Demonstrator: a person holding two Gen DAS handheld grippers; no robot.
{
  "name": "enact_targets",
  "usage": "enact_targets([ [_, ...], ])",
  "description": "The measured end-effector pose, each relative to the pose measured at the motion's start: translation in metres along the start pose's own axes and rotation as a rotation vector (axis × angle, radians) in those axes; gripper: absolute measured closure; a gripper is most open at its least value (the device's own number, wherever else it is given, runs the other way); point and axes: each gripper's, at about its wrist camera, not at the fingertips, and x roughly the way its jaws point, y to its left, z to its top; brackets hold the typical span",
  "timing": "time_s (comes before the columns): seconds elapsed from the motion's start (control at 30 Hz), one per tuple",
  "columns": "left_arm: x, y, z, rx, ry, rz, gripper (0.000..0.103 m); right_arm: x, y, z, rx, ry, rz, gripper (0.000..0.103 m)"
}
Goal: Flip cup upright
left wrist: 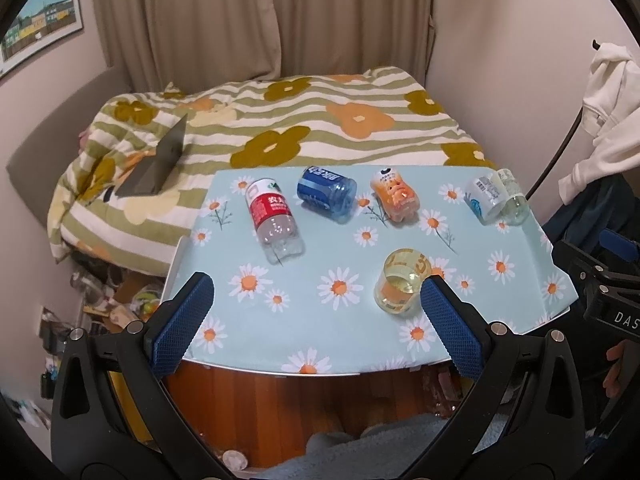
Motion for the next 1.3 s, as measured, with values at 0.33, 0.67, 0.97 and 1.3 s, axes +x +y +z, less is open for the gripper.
enact_targets([
  [0.33,-0.002,0.000,0.001,0.010,-0.012,-0.001,0.000,-0.002,0.000,0.002,0.009,-0.012,-0.007,0.001],
  [0.67,-0.002,0.003,0.003,0.009,-0.015,0.000,0.000,-0.002,0.000,0.003,0.011,-0.013,-0.009,0.001],
  [0.97,-0.001,0.007,0.008,0.010,-0.023,0.008,0.000,-0.001,0.000,0.005,0.014,-0.013,-0.012,0.001],
  [1.3,0.000,0.006,0.012,0.011,-0.037,0.017,0.000,0.001,-0.003,0.008,0.017,-0.015,-0.018,0.001],
])
